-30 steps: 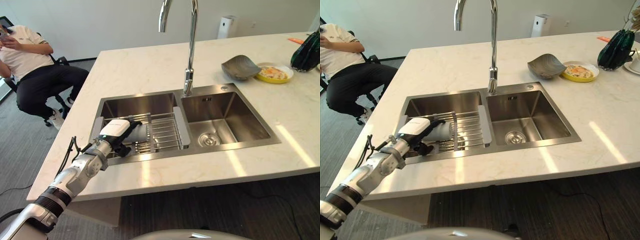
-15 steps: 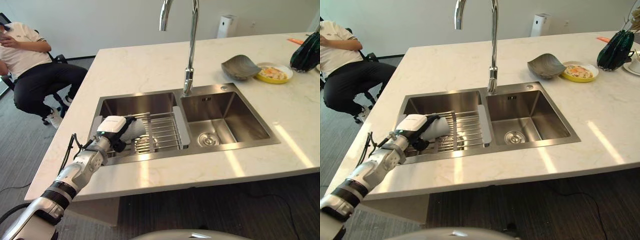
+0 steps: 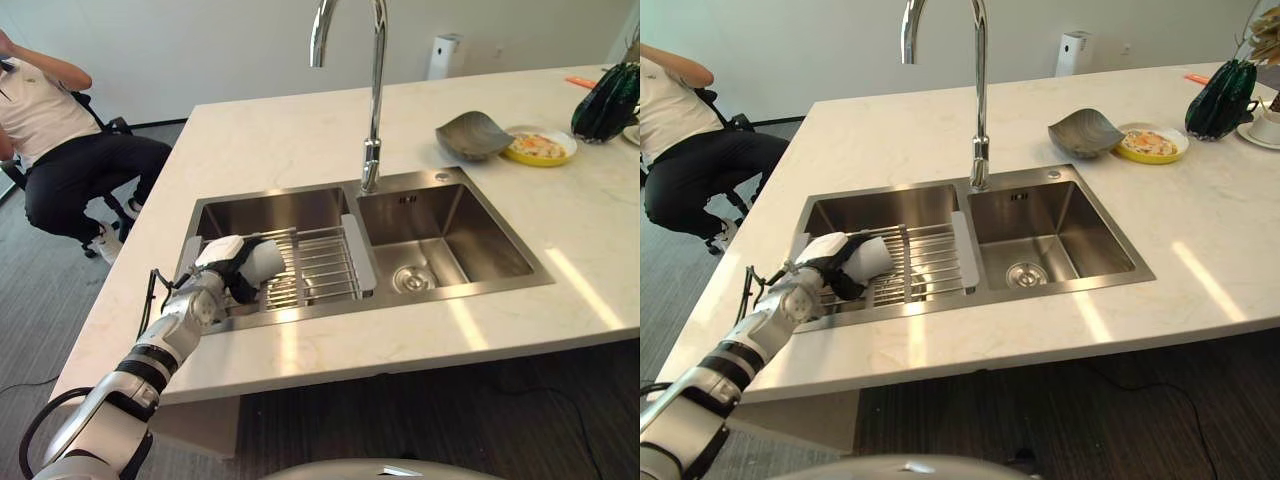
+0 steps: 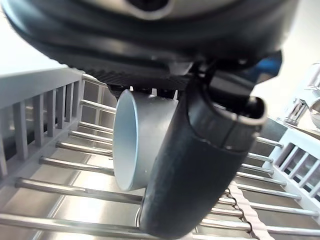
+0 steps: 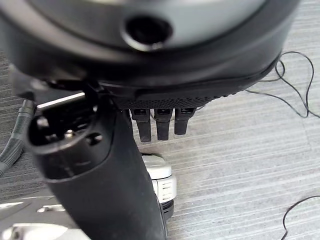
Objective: Place the dishes in the dishwasher.
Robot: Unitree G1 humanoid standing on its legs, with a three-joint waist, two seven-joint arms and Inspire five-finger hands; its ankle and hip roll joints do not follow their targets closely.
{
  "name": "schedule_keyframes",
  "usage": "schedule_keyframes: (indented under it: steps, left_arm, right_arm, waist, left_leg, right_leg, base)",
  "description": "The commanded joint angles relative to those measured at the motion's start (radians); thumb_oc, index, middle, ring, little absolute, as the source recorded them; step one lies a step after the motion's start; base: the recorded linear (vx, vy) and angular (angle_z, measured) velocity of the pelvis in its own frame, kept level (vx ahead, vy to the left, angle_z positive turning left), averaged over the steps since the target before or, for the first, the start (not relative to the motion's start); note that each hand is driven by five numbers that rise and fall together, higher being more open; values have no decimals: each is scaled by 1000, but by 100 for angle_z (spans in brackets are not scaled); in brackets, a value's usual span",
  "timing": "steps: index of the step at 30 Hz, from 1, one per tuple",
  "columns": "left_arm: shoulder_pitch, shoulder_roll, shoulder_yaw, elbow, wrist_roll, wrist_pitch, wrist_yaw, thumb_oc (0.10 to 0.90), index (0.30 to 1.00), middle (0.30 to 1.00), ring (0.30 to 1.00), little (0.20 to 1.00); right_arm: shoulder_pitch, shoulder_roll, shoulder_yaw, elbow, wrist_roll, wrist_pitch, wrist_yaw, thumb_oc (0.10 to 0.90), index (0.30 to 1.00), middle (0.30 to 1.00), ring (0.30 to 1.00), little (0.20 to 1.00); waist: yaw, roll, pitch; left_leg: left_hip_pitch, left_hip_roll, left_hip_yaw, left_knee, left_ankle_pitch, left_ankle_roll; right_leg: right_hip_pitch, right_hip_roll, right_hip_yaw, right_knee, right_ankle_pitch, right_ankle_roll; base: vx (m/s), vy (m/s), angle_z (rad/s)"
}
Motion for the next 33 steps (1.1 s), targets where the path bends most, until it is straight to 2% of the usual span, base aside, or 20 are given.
schedule_keyframes:
  steps: [1, 6, 7, 8, 13, 19, 23, 26, 27, 28, 29, 30, 32, 33]
  left_arm:
    - [-159, 0, -35, 153, -20, 39, -37, 800, 900, 900, 900, 900]
    - [-226, -19, -87, 242, -6, 49, -56, 800, 900, 900, 900, 900]
    - [-236, -21, -98, 252, -3, 48, -59, 569, 554, 554, 554, 554]
    - [-256, -28, -117, 250, 0, 45, -59, 400, 300, 300, 300, 300]
    - [-284, -26, -146, 218, 7, 31, -53, 400, 300, 300, 300, 300]
    - [-284, 15, -153, 73, 10, -17, -13, 400, 300, 300, 300, 300]
    - [-251, 79, -117, -97, -8, -69, 30, 400, 300, 300, 300, 300]
    - [-180, 131, -39, -238, -55, -121, 73, 400, 300, 300, 300, 300]
    - [-123, 166, 16, -340, -99, -153, 86, 400, 300, 300, 300, 300]
    - [-118, 168, 20, -344, -99, -152, 84, 400, 300, 300, 300, 300]
    - [-54, 189, 94, -452, -157, -180, 98, 400, 300, 300, 300, 300]
    - [-47, 190, 99, -457, -158, -178, 96, 400, 300, 300, 300, 300]
    - [69, 200, 254, -661, -289, -220, 106, 400, 300, 300, 300, 300]
    - [83, 201, 268, -672, -290, -216, 102, 400, 300, 300, 300, 300]
  right_arm:
    - [-77, -19, 22, 35, 11, 6, 9, 800, 900, 900, 900, 900]
    - [-96, -23, 36, 51, 15, 12, 18, 800, 900, 900, 900, 900]
    - [-98, -24, 37, 54, 15, 14, 19, 800, 900, 900, 900, 900]
    - [-102, -26, 43, 56, 18, 12, 20, 800, 900, 900, 900, 900]
    - [-105, -32, 42, 56, 22, 8, 17, 800, 900, 900, 900, 900]
    - [-92, -40, 36, 44, 25, -10, 14, 800, 900, 900, 900, 900]
    - [-73, -39, 29, 30, 23, -26, 13, 800, 900, 900, 900, 900]
    - [-59, -35, 24, 18, 16, -40, 13, 800, 900, 900, 900, 900]
    - [-57, -31, 22, 13, 14, -45, 13, 800, 900, 900, 900, 900]
    - [-56, -32, 24, 13, 14, -45, 13, 800, 900, 900, 900, 900]
    - [-58, -23, 22, 10, 9, -49, 11, 800, 900, 900, 900, 900]
    - [-57, -24, 24, 11, 9, -49, 11, 800, 900, 900, 900, 900]
    - [-63, -9, 20, 2, 5, -55, 13, 800, 900, 900, 900, 900]
    - [-63, -12, 26, 2, 6, -55, 13, 800, 900, 900, 900, 900]
  waist:
    - [-2, -11, 47]
    - [-3, -12, 49]
    - [-4, -12, 50]
    - [-6, -12, 52]
    - [-5, -14, 55]
    - [-3, -16, 54]
    - [5, -16, 49]
    - [21, -17, 45]
    - [31, -14, 45]
    - [28, -12, 44]
    - [45, -10, 44]
    - [42, -8, 43]
    - [77, -4, 50]
    - [69, -2, 49]
  left_leg:
    - [33, 51, -31, 10, -70, -38]
    - [33, 50, -30, 10, -71, -36]
    - [32, 49, -31, 10, -72, -36]
    - [30, 49, -31, 10, -72, -36]
    - [30, 49, -32, 10, -73, -36]
    - [33, 50, -37, 10, -76, -37]
    - [36, 58, -48, 10, -73, -43]
    - [31, 70, -62, 10, -54, -50]
    - [31, 81, -72, 10, -44, -57]
    - [36, 83, -73, 10, -54, -58]
    - [29, 94, -84, 10, -31, -63]
    - [34, 96, -85, 10, -41, -65]
    - [9, 116, -113, 27, -5, -76]
    - [9, 117, -116, 27, -5, -77]
  right_leg:
    - [8, -47, -38, 16, -51, 87]
    - [3, -49, -35, 16, -50, 88]
    - [2, -49, -35, 16, -49, 89]
    - [0, -48, -35, 16, -49, 89]
    - [2, -48, -37, 16, -49, 89]
    - [9, -46, -41, 16, -54, 91]
    - [20, -40, -48, 16, -64, 87]
    - [23, -32, -54, 16, -68, 79]
    - [29, -23, -62, 16, -76, 74]
    - [34, -22, -63, 16, -84, 76]
    - [34, -12, -68, 16, -87, 66]
    - [41, -10, -70, 16, -96, 67]
    - [46, 10, -81, 16, -104, 47]
    - [47, 11, -84, 16, -104, 47]
  base:
    - [0, 0, 0]
    - [0, 0, 0]
    - [0, 0, 0]
    - [0, 0, 0]
    - [0, 0, 0]
    - [0, 0, 0]
    - [11, -30, 1]
    - [-8, -82, 8]
    - [5, -92, 13]
    - [-1, -138, 12]
    - [30, -80, 4]
    - [-43, -179, 8]
    - [-36, -155, 21]
    - [-16, -124, 27]
